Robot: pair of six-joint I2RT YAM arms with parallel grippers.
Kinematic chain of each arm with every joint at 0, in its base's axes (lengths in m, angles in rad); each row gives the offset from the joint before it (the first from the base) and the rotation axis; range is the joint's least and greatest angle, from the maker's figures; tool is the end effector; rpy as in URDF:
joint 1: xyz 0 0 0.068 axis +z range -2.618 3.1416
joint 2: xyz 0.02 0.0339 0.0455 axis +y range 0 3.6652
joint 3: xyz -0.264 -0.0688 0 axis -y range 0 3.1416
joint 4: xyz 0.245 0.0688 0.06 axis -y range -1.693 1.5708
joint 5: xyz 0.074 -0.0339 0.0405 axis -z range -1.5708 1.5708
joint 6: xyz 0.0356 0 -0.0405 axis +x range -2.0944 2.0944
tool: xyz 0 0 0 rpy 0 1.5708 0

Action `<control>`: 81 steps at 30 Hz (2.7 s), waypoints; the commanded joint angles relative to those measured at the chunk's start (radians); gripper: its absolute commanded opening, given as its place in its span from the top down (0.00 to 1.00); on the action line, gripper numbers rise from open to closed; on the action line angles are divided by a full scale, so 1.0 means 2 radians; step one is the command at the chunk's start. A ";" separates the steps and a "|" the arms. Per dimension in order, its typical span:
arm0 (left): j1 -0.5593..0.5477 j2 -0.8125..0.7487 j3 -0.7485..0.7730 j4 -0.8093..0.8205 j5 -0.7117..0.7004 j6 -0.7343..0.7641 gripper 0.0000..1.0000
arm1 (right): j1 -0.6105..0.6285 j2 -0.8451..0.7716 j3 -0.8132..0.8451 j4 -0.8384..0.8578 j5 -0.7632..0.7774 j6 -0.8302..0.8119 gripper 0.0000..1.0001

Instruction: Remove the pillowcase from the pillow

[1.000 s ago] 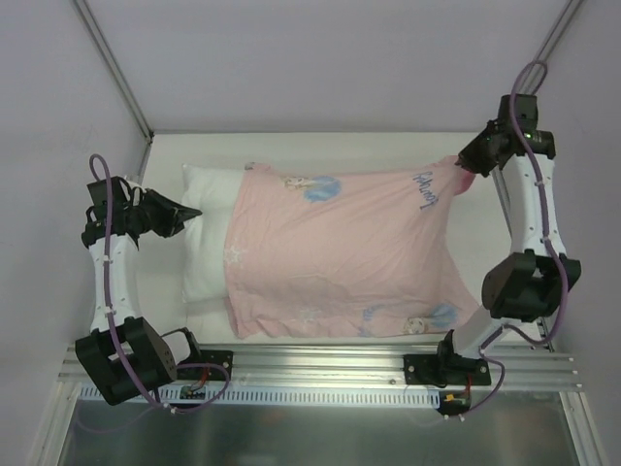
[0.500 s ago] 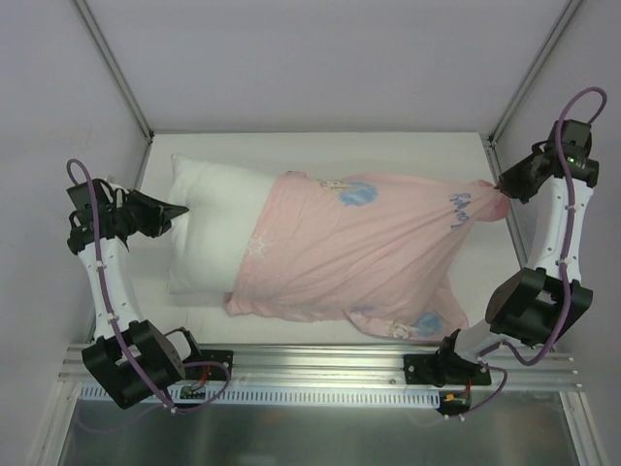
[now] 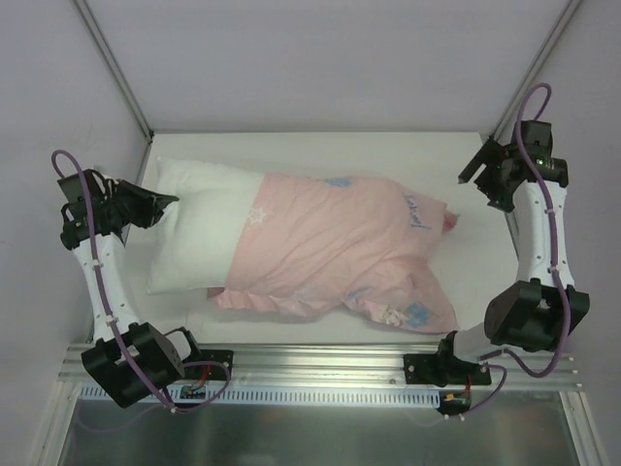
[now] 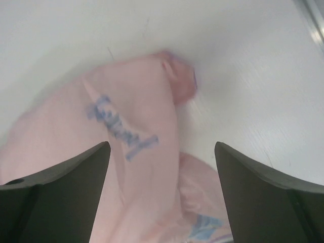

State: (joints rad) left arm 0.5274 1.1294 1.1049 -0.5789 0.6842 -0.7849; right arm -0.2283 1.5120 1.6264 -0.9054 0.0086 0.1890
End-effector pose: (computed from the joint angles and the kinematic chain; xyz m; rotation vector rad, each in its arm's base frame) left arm 0.2163 0.1000 0.3485 -0.9760 1.9157 -0.8889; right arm 0.3098 -0.0723 0.3867 0.4933 2.3099 -0.0292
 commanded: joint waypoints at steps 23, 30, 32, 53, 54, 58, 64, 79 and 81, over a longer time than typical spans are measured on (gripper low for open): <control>-0.148 0.044 0.060 0.033 -0.116 -0.001 1.00 | 0.638 -0.303 -0.376 0.075 0.184 0.151 0.04; -0.148 0.032 0.050 0.033 -0.110 0.006 1.00 | 0.646 -0.196 -0.335 0.144 0.233 0.180 0.04; -0.148 0.029 0.046 0.033 -0.107 0.005 1.00 | 0.628 -0.170 -0.322 0.144 0.244 0.198 0.03; -0.051 0.059 0.106 0.033 -0.063 -0.005 1.00 | 0.446 -0.404 -0.468 -0.014 0.253 0.219 0.97; -0.043 0.059 0.108 0.033 -0.055 -0.005 1.00 | 0.412 -0.442 -0.468 -0.041 0.252 0.215 0.96; -0.011 0.061 0.122 0.033 -0.038 -0.009 1.00 | 0.354 -0.479 -0.451 -0.091 0.256 0.198 0.99; 0.035 0.053 0.109 0.033 -0.020 -0.010 1.00 | 0.334 -0.471 -0.438 -0.103 0.214 0.219 0.99; -0.095 0.024 0.163 -0.030 -0.136 0.142 0.01 | 0.345 -0.389 -0.319 -0.020 0.164 0.092 0.01; -0.150 0.022 0.168 -0.038 -0.172 0.171 0.01 | 0.345 -0.372 -0.303 -0.001 0.144 0.087 0.01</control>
State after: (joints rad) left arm 0.3325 1.2087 1.3903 -0.6296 0.4728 -0.5846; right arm 0.4629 0.7258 0.9531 -0.9585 0.2859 0.4232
